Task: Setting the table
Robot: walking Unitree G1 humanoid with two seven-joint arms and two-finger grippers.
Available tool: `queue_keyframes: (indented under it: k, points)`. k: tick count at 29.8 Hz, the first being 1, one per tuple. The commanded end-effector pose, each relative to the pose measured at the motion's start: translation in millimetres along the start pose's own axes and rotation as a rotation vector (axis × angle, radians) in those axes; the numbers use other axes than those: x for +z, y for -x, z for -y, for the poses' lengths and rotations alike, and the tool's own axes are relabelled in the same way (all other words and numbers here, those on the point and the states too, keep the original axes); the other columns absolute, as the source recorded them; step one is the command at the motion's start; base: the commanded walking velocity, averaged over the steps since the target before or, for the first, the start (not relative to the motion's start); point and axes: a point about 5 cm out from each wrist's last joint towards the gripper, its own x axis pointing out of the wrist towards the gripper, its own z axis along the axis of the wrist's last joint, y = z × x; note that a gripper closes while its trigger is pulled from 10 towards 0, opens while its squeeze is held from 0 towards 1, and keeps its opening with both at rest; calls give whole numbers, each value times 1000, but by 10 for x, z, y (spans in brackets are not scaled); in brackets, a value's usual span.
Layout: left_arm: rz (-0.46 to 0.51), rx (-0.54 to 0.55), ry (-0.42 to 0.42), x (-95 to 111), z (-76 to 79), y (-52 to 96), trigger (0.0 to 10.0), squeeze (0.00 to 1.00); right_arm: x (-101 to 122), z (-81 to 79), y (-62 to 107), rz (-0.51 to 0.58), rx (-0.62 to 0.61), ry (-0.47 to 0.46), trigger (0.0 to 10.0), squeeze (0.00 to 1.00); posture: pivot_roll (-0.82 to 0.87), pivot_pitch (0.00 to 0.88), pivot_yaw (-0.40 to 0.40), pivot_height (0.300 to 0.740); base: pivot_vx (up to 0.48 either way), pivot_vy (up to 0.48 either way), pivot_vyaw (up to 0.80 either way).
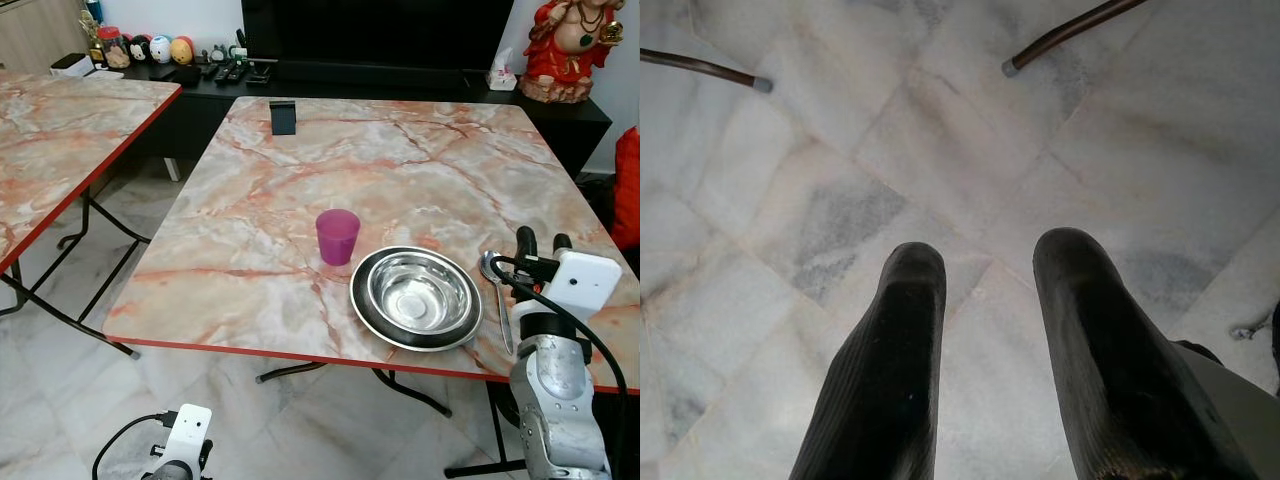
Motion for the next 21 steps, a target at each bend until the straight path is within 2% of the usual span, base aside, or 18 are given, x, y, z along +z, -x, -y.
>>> queue_keyframes:
  k: [1, 8, 21]
  points:
    - [-22, 9, 8, -53, -7, 12, 10000, 0, 73, -56, -19, 23, 13, -20, 10000, 0, 35, 0, -24, 740, 0, 0, 0]
    - [-20, 15, 18, -37, -14, 6, 10000, 0, 90, -95, -44, 23, 23, -23, 10000, 0, 32, 0, -23, 740, 0, 0, 0]
    - [-23, 13, 21, -32, -14, 3, 10000, 0, 127, -119, -84, 31, 13, -24, 10000, 0, 9, 0, 0, 740, 0, 382, 0]
